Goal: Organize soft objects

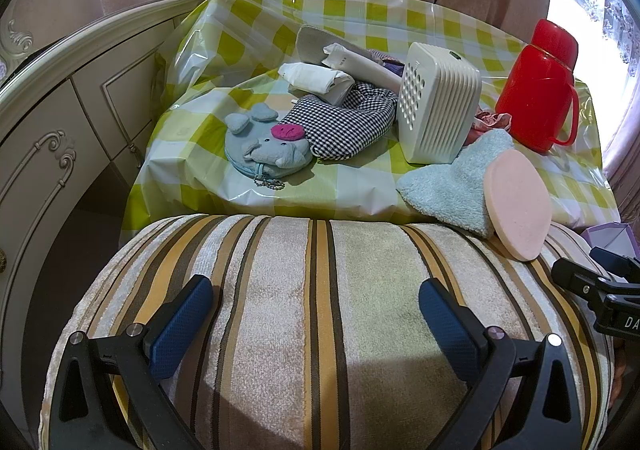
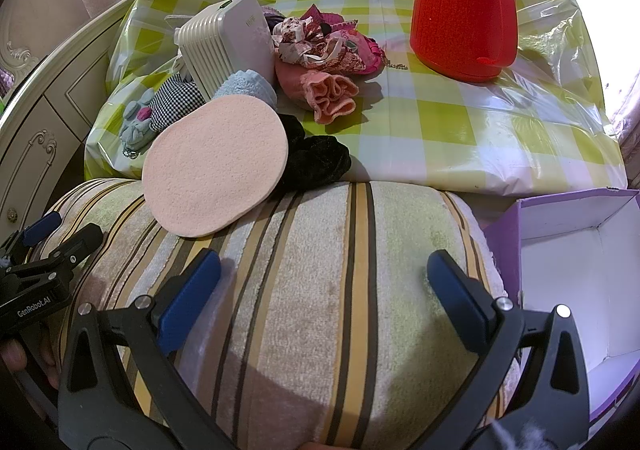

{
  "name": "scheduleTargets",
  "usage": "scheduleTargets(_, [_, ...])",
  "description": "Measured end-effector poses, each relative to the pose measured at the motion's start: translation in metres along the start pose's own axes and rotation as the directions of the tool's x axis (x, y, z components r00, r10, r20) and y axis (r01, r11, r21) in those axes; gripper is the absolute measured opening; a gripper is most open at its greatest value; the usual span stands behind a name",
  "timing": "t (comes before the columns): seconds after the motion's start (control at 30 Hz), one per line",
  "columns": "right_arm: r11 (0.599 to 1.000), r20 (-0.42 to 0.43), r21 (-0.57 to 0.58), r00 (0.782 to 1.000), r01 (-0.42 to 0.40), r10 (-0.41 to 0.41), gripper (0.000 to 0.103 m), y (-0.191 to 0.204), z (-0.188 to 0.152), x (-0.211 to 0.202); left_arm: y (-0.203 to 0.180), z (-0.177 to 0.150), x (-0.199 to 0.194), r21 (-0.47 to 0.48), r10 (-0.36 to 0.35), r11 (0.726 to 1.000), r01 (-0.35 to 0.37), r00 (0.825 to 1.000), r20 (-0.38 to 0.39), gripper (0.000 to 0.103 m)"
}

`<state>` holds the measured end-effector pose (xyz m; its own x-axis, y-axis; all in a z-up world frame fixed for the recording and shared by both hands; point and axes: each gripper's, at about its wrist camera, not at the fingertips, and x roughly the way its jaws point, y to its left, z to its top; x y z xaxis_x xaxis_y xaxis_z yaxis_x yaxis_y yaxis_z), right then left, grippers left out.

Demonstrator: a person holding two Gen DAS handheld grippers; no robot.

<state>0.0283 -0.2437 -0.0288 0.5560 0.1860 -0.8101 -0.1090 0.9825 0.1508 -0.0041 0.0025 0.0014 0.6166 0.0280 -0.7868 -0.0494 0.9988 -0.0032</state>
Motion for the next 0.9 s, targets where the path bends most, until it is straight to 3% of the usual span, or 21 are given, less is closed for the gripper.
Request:
scheduleTargets(0.67, [1.000,0.000,0.000,1.000,-0.001,0.001,0.103,0.000,0.000,0.000,-0.001,0.000,-0.001,0.000,0.001,1.000,-0.001,1.000,0.006,0.103])
scheduleTargets(0.9, [0.996,0.019,0.048,0.997,-0.073,0.072,0.103,-0.010,-0.001,-0.004,-0.029,0.003,-0.024,0.127,-0.029,0.992,0.017,0.995,0.091,0.103])
